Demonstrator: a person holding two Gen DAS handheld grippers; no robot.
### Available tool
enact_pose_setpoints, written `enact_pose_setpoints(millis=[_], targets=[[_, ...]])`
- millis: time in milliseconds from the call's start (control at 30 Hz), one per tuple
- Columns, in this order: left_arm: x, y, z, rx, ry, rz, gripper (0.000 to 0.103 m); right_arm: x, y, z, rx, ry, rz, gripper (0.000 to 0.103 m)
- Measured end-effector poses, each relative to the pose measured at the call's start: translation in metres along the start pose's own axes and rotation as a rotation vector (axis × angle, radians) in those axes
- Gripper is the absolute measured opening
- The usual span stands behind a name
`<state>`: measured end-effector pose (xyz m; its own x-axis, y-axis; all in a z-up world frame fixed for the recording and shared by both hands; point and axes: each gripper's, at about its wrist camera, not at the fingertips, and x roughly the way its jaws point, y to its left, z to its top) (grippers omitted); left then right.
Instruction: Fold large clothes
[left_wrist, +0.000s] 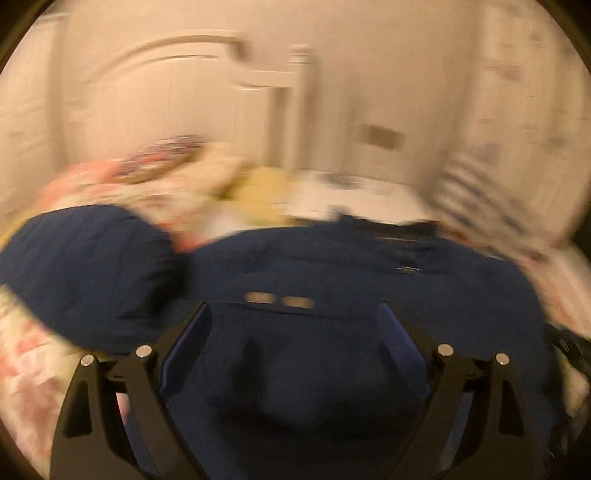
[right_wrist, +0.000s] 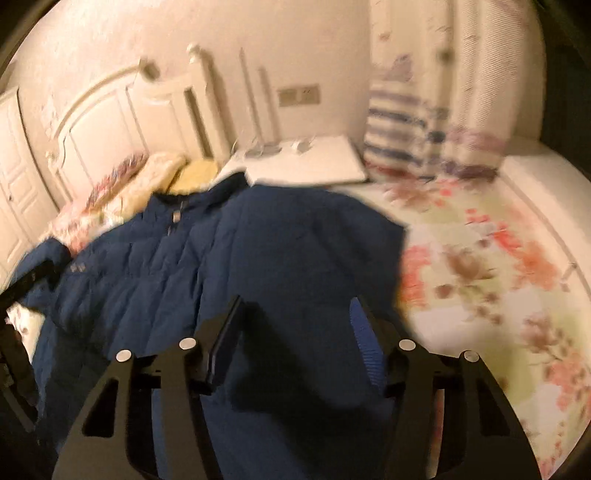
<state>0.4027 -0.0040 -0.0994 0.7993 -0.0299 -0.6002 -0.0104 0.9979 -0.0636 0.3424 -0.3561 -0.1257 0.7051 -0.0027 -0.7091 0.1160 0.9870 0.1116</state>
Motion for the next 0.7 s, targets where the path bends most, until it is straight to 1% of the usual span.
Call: enact_pose_setpoints(millis=[33,67,133,200,267,300,367,400,433,467,533,600,633,700], targets=[[0.004,0.016,0.000,-0.076,0.009,0.007,0.089,0.008,0.006,-0.004,-0.032,0.027,-0.033,0.058],[0.006,0.027,-0.001,-0.130,0.027,-0.017,0.089,0.026,0.009,-0.009,-0.070,0.096,-0.068,0.059],[0.014,0.049,-0.005,-0.212,0.076,-0.075,0.089,0.025,0.005,-0.008,-0.051,0.100,-0.056,0.059],[0.024,0.061,-0.011,-0.234,0.126,-0.153,0.089,0.023,-0.004,-0.009,-0.017,0.085,-0.013,0.059],[0.033,0.064,-0.018,-0.229,0.157,-0.203,0.087,0.021,-0.010,-0.010,0.014,0.068,0.017,0.059],[0.040,0.062,-0.021,-0.225,0.184,-0.214,0.082,0.019,-0.014,-0.010,0.031,0.061,0.026,0.059],[0.058,0.057,-0.028,-0.221,0.267,-0.225,0.043,0.018,-0.017,-0.010,0.043,0.059,0.036,0.059],[0.060,0.056,-0.028,-0.222,0.273,-0.237,0.039,0.020,-0.014,-0.010,0.041,0.059,0.033,0.059],[0.059,0.056,-0.029,-0.219,0.268,-0.238,0.023,0.020,-0.013,-0.009,0.036,0.060,0.027,0.059],[0.054,0.057,-0.028,-0.220,0.256,-0.251,0.015,0.021,-0.012,-0.009,0.031,0.062,0.022,0.060],[0.042,0.061,-0.026,-0.245,0.227,-0.288,0.012,0.021,-0.008,-0.010,0.028,0.062,0.019,0.060],[0.020,0.063,-0.022,-0.258,0.177,-0.311,0.011,0.020,-0.009,-0.011,0.037,0.057,0.027,0.060],[0.005,0.063,-0.020,-0.255,0.144,-0.314,0.011,0.019,-0.010,-0.011,0.044,0.051,0.034,0.060],[-0.014,0.060,-0.018,-0.245,0.112,-0.289,0.011,0.014,-0.016,-0.012,0.071,0.027,0.046,0.060]])
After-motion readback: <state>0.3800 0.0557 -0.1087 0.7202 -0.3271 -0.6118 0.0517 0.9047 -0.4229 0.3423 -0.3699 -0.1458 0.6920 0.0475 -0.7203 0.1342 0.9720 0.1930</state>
